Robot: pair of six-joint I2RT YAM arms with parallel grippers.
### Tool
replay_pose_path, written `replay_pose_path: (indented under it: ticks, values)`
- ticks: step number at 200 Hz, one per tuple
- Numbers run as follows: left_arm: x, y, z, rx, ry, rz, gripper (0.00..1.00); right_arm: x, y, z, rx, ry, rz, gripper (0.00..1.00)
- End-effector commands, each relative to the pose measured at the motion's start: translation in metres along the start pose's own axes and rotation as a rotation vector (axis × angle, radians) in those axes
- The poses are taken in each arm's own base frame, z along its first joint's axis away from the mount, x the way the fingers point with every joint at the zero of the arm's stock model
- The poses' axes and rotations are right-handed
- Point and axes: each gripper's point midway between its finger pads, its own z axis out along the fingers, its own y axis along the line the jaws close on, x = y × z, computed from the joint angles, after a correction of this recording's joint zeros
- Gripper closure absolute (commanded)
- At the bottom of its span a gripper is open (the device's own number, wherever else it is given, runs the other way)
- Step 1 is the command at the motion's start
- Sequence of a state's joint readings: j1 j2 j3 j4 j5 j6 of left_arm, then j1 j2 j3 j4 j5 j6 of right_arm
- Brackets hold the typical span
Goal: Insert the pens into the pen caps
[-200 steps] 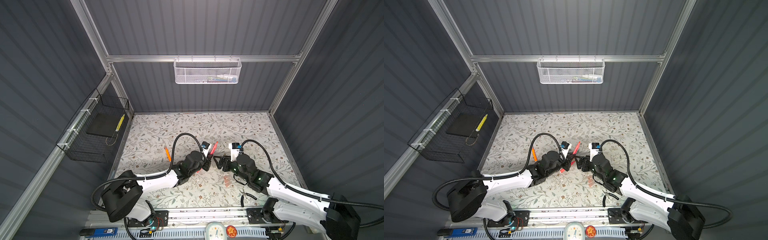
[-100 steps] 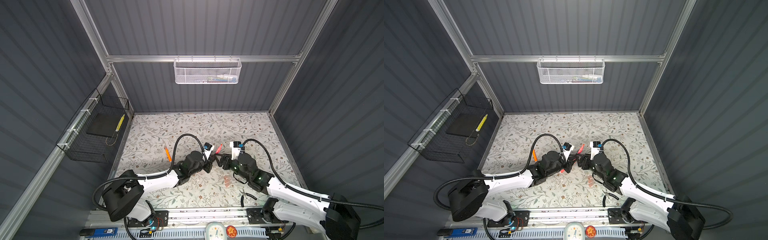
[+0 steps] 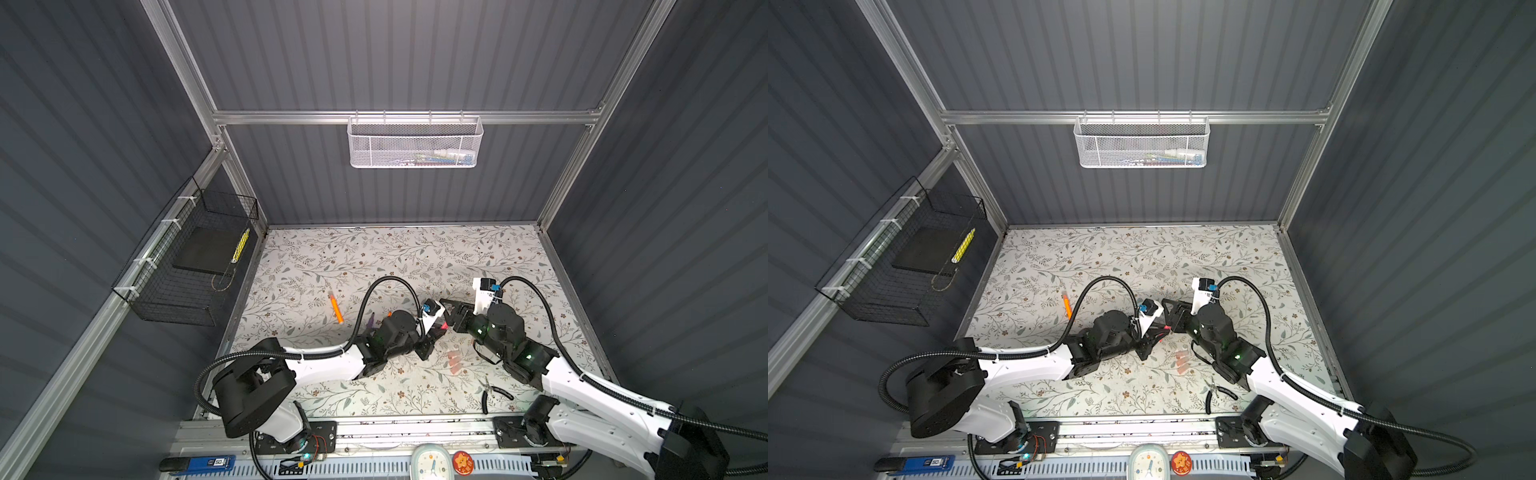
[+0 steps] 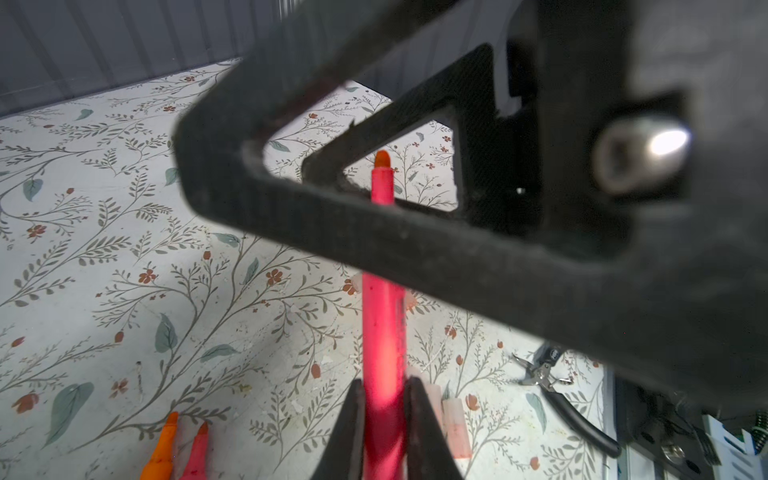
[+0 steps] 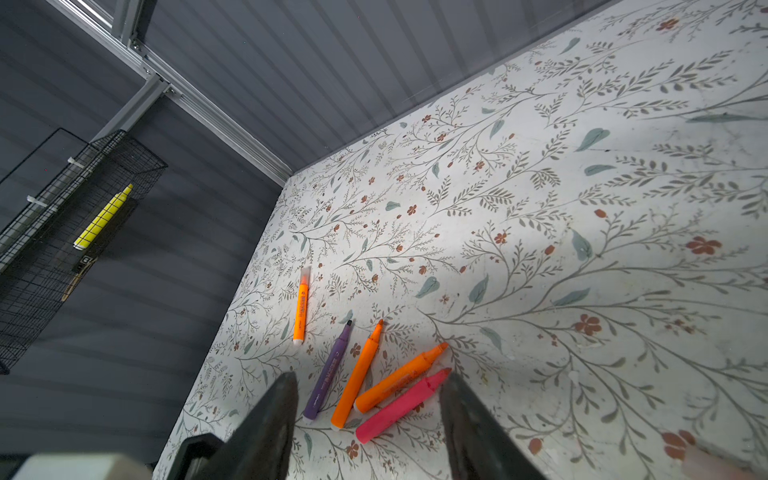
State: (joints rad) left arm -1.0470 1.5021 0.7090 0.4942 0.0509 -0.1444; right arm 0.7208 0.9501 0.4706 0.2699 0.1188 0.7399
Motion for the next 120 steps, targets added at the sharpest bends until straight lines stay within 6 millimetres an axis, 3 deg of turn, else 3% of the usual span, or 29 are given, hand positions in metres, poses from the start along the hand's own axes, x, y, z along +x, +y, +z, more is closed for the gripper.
replay_pose_path:
  ticks: [1, 18, 64, 120]
  values:
    - [-0.0127, -0.0102, 0.0012, 0.038, -0.024, 0.037, 1.00, 0.0034, -0.0027, 0.0028, 0.015, 0.016, 0.000, 0.49]
    - [-0.0135, -0.0114, 0.0012, 0.043, -0.023, 0.039, 1.00, 0.0037, -0.0031, 0.0037, 0.019, 0.020, -0.002, 0.55]
    - [-0.0124, -0.0107, 0.0024, 0.041, -0.020, 0.038, 1.00, 0.0027, -0.0021, 0.0012, 0.014, 0.018, 0.000, 0.84]
    - [-0.0115, -0.0094, 0.0026, 0.033, -0.017, 0.033, 1.00, 0.0018, 0.0034, -0.0025, -0.015, 0.019, -0.001, 0.98]
